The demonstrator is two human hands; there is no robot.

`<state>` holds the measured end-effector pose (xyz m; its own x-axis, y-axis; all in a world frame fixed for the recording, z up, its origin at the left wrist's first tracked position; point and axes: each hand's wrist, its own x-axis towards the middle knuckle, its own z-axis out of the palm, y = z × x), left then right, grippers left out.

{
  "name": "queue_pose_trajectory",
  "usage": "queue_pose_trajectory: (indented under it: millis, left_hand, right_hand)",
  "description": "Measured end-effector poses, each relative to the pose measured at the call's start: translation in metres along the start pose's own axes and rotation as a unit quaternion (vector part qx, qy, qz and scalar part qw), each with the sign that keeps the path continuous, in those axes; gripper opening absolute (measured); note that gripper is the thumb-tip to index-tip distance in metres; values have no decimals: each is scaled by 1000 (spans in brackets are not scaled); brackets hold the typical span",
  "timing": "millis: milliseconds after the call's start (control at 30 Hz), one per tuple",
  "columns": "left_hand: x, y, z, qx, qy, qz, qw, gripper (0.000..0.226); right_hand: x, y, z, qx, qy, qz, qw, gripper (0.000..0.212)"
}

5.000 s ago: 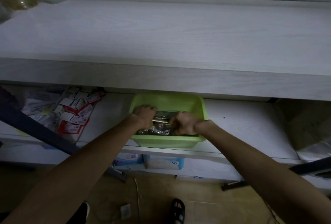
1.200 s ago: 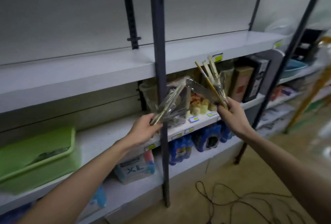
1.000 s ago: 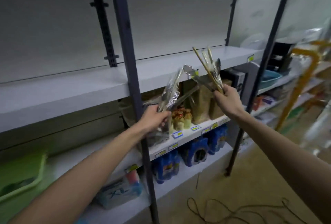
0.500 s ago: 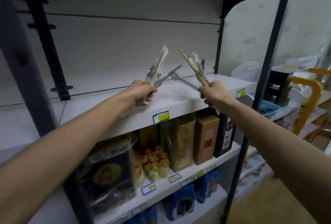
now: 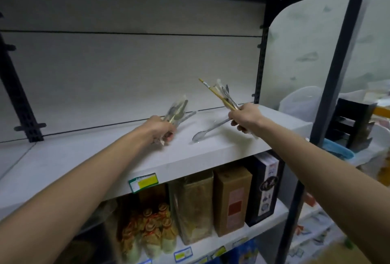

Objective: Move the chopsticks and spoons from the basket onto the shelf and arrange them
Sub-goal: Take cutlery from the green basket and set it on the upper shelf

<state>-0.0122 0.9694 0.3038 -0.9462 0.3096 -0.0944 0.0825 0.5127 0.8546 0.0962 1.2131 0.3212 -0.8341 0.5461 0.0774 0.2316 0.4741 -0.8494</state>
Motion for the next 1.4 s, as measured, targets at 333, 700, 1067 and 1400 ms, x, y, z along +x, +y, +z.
queue_pose_trajectory:
  millis: [333, 700, 1067, 1400]
  left_hand:
    - [29, 37, 67, 41, 111, -27, 993, 25]
    - [44, 59, 114, 240, 182, 24, 953, 33]
    - [62, 78, 147, 382, 118, 50, 915, 57]
    - [82, 108, 169, 307, 73, 5, 949, 57]
  right_hand:
    - [108, 34, -12, -39, -114, -86, 989, 22]
    - [143, 68, -38, 59, -252, -52, 964, 35]
    - [156, 70, -67, -81, -262, -97, 957, 23]
    - [176, 81, -84, -93, -253, -112, 956, 29]
